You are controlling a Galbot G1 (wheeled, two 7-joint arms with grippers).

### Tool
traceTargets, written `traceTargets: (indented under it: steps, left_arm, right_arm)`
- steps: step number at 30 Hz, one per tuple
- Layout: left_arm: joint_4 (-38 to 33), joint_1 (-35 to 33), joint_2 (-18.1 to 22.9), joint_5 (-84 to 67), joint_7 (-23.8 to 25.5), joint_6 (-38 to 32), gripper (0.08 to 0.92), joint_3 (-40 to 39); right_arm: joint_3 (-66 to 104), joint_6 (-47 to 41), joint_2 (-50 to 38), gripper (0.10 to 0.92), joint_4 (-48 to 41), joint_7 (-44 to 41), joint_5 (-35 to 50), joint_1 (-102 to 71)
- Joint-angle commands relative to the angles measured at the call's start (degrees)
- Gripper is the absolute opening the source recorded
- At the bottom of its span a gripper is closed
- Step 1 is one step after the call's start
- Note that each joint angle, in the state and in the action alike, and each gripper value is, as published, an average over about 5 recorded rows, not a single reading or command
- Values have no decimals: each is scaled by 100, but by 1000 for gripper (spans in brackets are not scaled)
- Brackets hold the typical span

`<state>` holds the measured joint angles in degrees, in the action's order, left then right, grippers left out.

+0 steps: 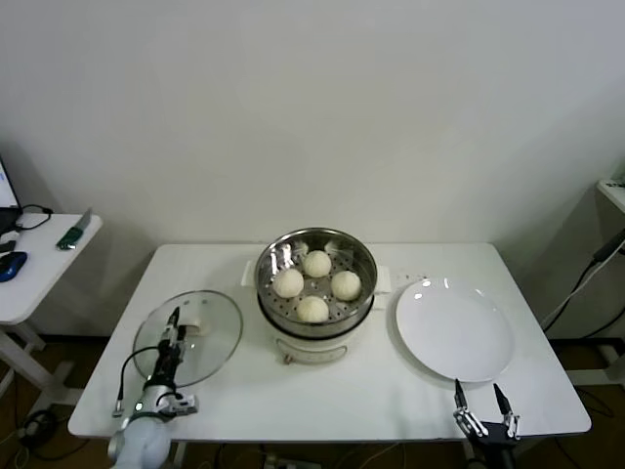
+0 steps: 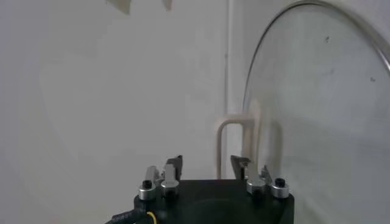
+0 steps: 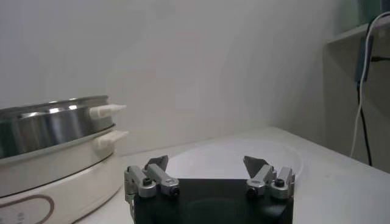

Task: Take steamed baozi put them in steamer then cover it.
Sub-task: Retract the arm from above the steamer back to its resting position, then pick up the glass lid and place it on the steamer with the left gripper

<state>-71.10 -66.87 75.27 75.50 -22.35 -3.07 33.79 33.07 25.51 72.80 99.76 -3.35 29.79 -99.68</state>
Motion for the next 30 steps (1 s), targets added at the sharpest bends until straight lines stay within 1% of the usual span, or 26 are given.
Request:
traceTargets:
  steps: [1, 10, 14, 17, 22, 26, 30]
  left_arm:
    - [238, 125, 49, 124, -24, 3, 529, -2]
    - [176, 142, 30, 108, -13, 70, 269, 7]
    - [98, 128, 37, 101, -12, 103, 166, -14]
    - [-37, 98, 45, 33, 0, 145, 137, -26]
    - [-604, -36, -82, -271, 168, 291, 137, -119]
    - [-1263, -174, -382, -533, 372, 446, 137, -217]
    - [-1729, -319, -743, -830, 564, 618, 137, -298]
  right_arm:
    - [-10, -7, 46, 823, 14, -9, -79, -1]
    - [-60, 6, 113, 823, 12, -21, -184, -17]
    - [-64, 14, 130, 823, 21, -22, -226, -18]
    - [-64, 36, 143, 823, 25, -23, -257, -27]
    - [-57, 81, 140, 823, 27, -25, -277, -52]
    - [-38, 98, 130, 823, 30, -25, -303, -52]
    - [-19, 110, 130, 823, 54, -25, -338, -49]
